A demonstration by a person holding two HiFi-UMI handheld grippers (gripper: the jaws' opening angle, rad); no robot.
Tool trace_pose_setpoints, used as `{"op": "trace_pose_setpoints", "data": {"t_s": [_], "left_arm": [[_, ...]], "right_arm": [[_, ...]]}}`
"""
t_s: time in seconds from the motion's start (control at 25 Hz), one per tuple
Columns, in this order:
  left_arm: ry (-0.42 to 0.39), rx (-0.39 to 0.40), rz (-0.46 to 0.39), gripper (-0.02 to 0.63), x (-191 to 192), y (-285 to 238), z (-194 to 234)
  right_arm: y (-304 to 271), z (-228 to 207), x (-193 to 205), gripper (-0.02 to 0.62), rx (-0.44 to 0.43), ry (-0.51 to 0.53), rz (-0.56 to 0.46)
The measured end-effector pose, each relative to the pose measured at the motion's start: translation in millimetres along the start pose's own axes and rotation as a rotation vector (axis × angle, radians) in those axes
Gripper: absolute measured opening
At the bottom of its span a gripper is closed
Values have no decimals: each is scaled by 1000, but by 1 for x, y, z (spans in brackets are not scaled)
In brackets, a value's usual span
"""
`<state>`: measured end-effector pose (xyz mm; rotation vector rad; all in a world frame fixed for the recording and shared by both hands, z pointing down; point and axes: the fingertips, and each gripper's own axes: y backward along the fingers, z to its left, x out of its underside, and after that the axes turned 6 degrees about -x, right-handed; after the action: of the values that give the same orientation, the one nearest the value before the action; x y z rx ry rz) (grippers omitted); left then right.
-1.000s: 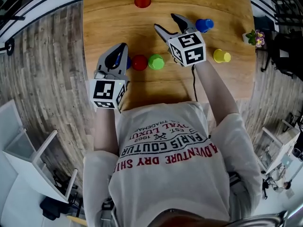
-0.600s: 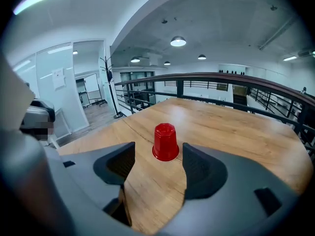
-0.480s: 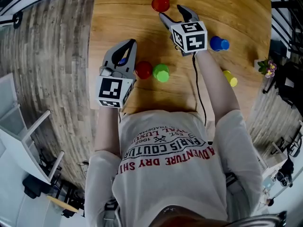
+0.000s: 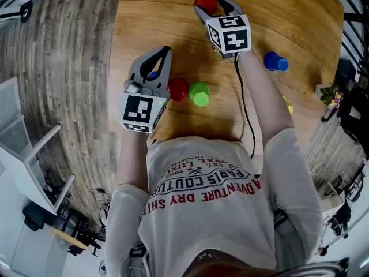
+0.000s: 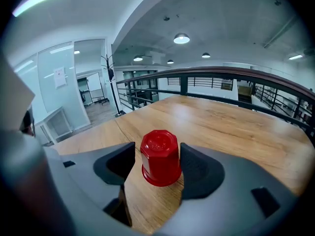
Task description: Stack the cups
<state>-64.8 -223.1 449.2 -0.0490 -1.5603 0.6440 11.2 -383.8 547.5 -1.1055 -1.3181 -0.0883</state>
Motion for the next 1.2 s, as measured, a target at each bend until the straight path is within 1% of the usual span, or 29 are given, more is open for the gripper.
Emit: {"op": "trace_pose_setpoints", "data": {"t_s": [0.08, 0.12, 0.32, 0.44, 0.56, 0.68, 0.92, 1.12, 1.2], "left_arm": [[-3, -10, 3, 17, 2, 2, 1], [-3, -14, 4, 17, 2, 3, 1], [6, -23, 6, 17, 6, 13, -3], [-4, -22, 3, 17, 6, 21, -6], [-6, -3, -16, 17, 1, 29, -12], [-8, 27, -39, 17, -5, 39, -18], [-43, 82, -84, 17, -18, 67, -21], [-100, 105, -116, 17, -20, 98, -18], [-93, 127, -128, 17, -20, 111, -17]], "right_arm": [[-3, 0, 5, 287, 14, 22, 17], [-3, 1, 6, 252, 20, 34, 20], [13, 5, 10, 250, 10, 76, 29], [29, 10, 11, 250, 14, 72, 19], [51, 19, 14, 250, 19, 69, 10], [75, 35, 13, 250, 10, 53, -4], [124, 74, 4, 250, 11, 23, -43], [152, 119, 2, 250, 15, 27, -54], [160, 139, 4, 250, 16, 29, -53]]}}
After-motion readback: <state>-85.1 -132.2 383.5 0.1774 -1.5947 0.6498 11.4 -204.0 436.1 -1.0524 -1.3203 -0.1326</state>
